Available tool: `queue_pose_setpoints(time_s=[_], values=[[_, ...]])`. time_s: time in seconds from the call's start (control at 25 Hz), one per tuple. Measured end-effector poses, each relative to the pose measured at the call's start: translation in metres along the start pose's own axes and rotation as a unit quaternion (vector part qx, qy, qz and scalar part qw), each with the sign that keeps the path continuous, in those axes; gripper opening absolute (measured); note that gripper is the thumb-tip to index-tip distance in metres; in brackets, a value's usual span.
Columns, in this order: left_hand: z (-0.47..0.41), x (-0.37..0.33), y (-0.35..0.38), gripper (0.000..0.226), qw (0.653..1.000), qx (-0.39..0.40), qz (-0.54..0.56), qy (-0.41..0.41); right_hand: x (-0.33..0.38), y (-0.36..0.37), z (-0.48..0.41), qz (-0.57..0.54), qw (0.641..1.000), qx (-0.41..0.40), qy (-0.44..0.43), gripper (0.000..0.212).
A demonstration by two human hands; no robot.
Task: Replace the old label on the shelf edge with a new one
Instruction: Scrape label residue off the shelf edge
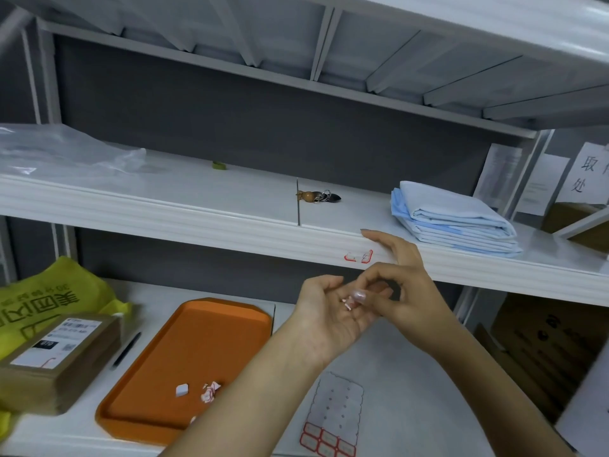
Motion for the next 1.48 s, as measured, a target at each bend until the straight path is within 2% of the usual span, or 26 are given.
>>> queue_pose_setpoints(time_s=[0.16,0.32,0.52,0.76,1.0,1.2,1.36,1.48], values=[[0.004,0.002,0.009,0.052,1.000,0.029,0.009,-0.007,0.001,-0.004,0.000,0.002,0.999,0.051,0.007,0.014],[0.005,0.000,0.013,0.045,0.999,0.030,0.016,0.002,0.001,-0.003,-0.001,0.018,1.000,-0.006,0.000,0.015],[0.002,0.000,0.007,0.044,0.999,0.027,0.031,-0.001,-0.001,0.003,0.000,0.038,0.998,-0.040,-0.004,0.016],[-0.002,0.003,0.000,0.039,1.000,0.012,0.024,-0.003,-0.001,0.008,0.000,0.094,0.994,-0.040,-0.026,0.022],[-0.001,0.000,0.001,0.024,0.999,-0.010,0.052,-0.011,-0.004,-0.001,-0.005,0.050,0.997,-0.047,-0.032,0.018],[-0.001,-0.003,0.001,0.024,0.996,-0.047,0.070,0.003,-0.002,-0.002,-0.009,0.091,0.991,-0.076,-0.059,0.026],[0.000,-0.002,0.000,0.023,0.998,-0.054,0.040,0.006,-0.011,-0.008,-0.013,0.043,0.986,-0.157,-0.035,0.025],[-0.002,-0.004,-0.002,0.029,0.998,-0.056,0.032,0.008,-0.013,-0.007,-0.016,0.111,0.962,-0.231,-0.095,0.022]])
Point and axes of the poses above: each hand's wrist, its own z-axis away from the middle knuckle, its own y-axis out of the palm, x = y × z, the point moved 5 cm from there along -z, towards the middle knuckle, and after that the axes turned 12 degrees about -x, right-handed, at the moved point
